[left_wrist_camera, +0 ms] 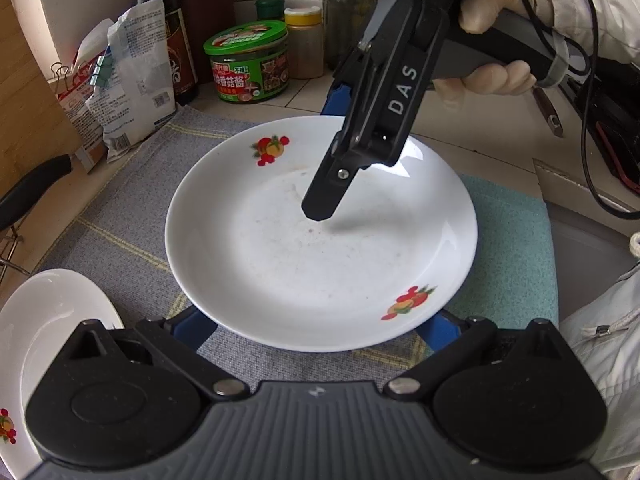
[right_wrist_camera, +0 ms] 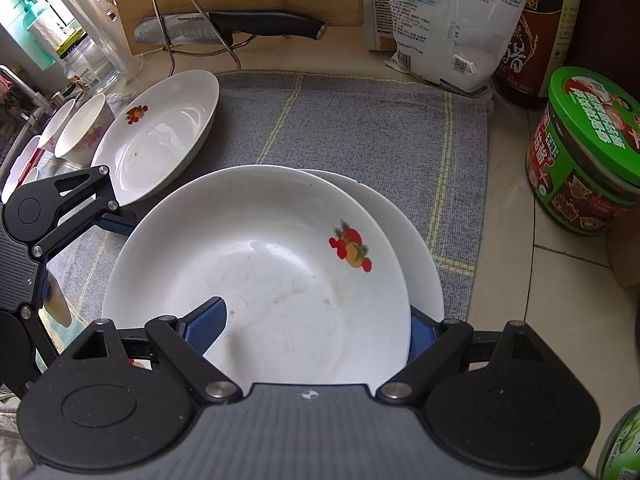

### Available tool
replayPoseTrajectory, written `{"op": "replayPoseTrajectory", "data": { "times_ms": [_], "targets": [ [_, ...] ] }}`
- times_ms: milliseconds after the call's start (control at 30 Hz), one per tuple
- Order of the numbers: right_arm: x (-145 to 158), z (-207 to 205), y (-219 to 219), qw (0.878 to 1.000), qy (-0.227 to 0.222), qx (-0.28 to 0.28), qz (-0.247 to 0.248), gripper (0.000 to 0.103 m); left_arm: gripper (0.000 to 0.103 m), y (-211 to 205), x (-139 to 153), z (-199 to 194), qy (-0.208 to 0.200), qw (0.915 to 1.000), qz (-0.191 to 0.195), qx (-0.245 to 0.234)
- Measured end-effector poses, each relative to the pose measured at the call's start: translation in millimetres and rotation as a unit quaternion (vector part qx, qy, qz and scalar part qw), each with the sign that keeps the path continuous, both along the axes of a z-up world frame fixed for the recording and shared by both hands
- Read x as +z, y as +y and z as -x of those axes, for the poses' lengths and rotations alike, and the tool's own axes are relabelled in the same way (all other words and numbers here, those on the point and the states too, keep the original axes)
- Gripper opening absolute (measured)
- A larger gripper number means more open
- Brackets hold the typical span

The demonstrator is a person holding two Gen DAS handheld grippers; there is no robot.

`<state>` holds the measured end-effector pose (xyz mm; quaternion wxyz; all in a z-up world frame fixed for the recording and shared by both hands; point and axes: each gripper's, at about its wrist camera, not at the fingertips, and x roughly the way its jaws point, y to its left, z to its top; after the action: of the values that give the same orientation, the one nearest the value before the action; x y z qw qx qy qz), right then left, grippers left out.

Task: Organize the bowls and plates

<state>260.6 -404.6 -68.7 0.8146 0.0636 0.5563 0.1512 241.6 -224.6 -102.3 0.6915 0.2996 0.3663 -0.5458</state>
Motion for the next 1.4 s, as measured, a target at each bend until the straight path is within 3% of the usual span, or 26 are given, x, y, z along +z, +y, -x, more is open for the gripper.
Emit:
{"op": "replayPoseTrajectory", "data": {
  "times_ms": [1400],
  "targets": [
    [6,3,-1,1.0,0.014,-0.015,0.017,0.096,0.102,1,-3,-11,0.028,0.9994,-0.009,-0.019]
  ]
}}
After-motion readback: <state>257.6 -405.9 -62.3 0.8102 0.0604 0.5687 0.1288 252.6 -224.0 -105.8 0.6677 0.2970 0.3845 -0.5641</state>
